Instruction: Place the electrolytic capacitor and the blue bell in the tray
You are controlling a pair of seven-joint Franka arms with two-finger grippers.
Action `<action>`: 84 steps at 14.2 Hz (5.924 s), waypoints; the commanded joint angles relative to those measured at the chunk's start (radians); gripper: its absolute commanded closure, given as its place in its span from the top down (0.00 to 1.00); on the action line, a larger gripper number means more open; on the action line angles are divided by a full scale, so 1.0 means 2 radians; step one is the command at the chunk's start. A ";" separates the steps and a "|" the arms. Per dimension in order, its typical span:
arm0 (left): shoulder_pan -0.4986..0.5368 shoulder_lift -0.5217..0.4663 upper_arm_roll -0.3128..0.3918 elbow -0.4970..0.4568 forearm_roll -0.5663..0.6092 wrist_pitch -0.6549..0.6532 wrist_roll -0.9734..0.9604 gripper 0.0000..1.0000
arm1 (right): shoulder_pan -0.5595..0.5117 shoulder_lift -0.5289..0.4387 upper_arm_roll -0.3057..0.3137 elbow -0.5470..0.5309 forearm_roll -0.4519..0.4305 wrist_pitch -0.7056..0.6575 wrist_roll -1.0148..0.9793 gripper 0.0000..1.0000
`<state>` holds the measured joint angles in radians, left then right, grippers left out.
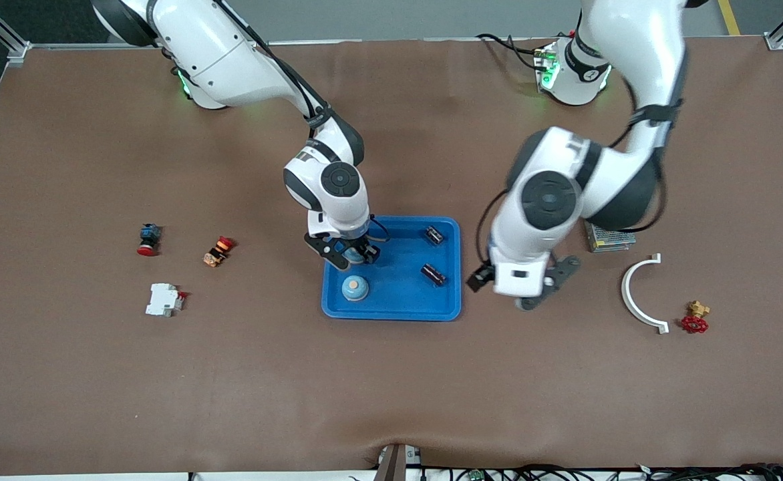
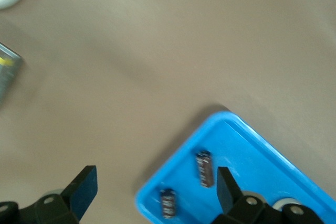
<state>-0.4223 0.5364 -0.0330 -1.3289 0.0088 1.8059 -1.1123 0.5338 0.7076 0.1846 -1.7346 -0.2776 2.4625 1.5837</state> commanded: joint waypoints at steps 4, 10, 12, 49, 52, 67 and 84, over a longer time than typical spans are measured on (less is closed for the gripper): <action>0.103 -0.067 -0.003 -0.011 -0.017 -0.094 0.204 1.00 | 0.007 -0.001 -0.006 0.001 -0.025 0.003 0.028 1.00; 0.192 -0.117 -0.003 -0.017 -0.017 -0.129 0.422 1.00 | 0.002 -0.007 -0.004 0.004 -0.024 -0.010 0.000 1.00; 0.206 -0.129 -0.003 -0.017 -0.017 -0.129 0.446 1.00 | 0.002 -0.014 -0.003 0.012 -0.024 -0.038 -0.009 1.00; 0.219 -0.248 -0.019 -0.137 -0.005 -0.032 0.535 1.00 | -0.301 -0.213 -0.062 0.106 0.051 -0.304 -0.776 1.00; 0.217 -0.248 -0.019 -0.137 -0.007 -0.032 0.529 1.00 | -0.300 -0.244 -0.064 0.113 0.059 -0.344 -0.785 1.00; 0.219 -0.242 -0.019 -0.128 -0.010 -0.032 0.532 1.00 | -0.291 -0.338 -0.080 0.157 0.112 -0.483 -0.798 1.00; 0.219 -0.237 -0.018 -0.128 -0.008 -0.032 0.531 1.00 | -0.291 -0.332 -0.081 0.172 0.139 -0.408 -0.799 1.00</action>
<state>0.0055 0.0531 -0.0622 -1.6112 -0.0169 1.7617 -0.0591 -0.0493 0.0432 0.0327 -1.3958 -0.0130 1.6392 -0.0043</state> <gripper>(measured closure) 0.000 0.000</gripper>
